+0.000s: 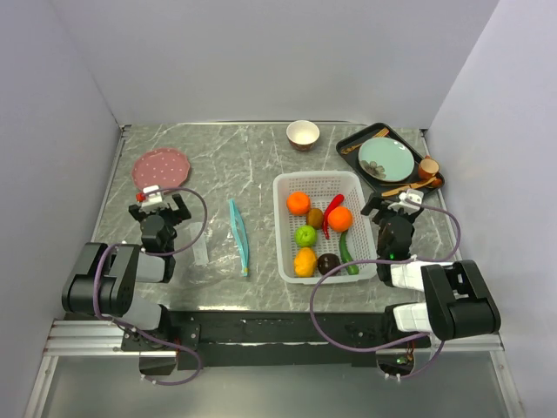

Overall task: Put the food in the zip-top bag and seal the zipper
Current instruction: Pick up the zipper food storage bag at the center of the board, then pick up the fake fruit from the bin, then place the fake fruit in the zipper food storage bag.

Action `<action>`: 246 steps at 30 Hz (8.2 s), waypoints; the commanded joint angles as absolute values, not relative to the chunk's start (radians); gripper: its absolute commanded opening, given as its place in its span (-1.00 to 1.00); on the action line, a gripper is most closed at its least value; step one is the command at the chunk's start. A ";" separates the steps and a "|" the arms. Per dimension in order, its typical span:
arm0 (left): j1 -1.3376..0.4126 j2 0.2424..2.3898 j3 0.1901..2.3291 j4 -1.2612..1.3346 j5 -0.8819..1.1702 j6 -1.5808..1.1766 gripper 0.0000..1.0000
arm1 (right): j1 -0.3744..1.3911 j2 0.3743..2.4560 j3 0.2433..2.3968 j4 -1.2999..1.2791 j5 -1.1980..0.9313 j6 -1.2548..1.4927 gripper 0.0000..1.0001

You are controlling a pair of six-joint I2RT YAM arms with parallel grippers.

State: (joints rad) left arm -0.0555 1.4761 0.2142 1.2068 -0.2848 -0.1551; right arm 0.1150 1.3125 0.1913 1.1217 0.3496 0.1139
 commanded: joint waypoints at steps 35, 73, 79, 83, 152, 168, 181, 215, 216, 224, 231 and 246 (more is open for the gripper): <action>-0.151 1.240 0.911 -0.204 -0.090 -0.589 0.99 | 0.124 1.229 1.057 -0.265 -0.052 0.543 1.00; -0.678 1.439 0.936 -0.466 -0.453 -0.775 0.40 | 0.132 1.252 0.976 -0.132 -0.324 0.581 0.93; -0.681 1.463 0.962 -0.459 -0.449 -0.769 0.30 | 0.132 1.259 0.982 -0.133 -0.328 0.574 0.90; -0.681 1.468 0.986 -0.477 -0.457 -0.764 -0.06 | 0.132 1.270 0.989 -0.138 -0.344 0.566 0.83; -0.680 1.358 1.000 -0.397 -0.362 -0.647 -0.98 | 0.362 1.315 0.928 -0.384 0.100 0.370 -0.36; -0.672 1.358 1.040 -0.402 -0.295 -0.719 -0.99 | 0.489 1.144 0.865 -0.112 -0.242 0.544 -0.36; -0.672 1.295 1.042 -0.420 -0.288 -0.744 -0.99 | 0.699 1.328 0.948 0.025 -0.259 0.606 -0.36; -0.672 1.115 1.048 -0.521 -0.265 -0.762 -0.96 | 0.801 1.700 1.312 -0.104 -0.239 0.508 -0.14; -0.672 1.112 1.049 -0.525 -0.281 -0.765 -0.96 | 0.799 1.709 1.322 -0.107 -0.250 0.506 -0.10; -0.669 1.101 1.084 -0.586 -0.405 -0.792 -0.96 | 0.805 1.591 1.240 -0.065 -0.218 0.495 0.67; -0.649 1.127 1.103 -0.597 -0.423 -0.787 -0.97 | 0.805 1.419 1.141 -0.069 -0.169 0.512 0.76; -0.612 1.078 1.094 -0.592 -0.428 -0.778 -0.94 | 0.805 1.466 1.080 -0.137 -0.155 0.594 0.42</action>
State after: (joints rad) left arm -0.6205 1.1194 1.0534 -0.6044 -0.4080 -0.7799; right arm 0.7990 1.4181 1.0626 -0.1535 -0.1337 0.5579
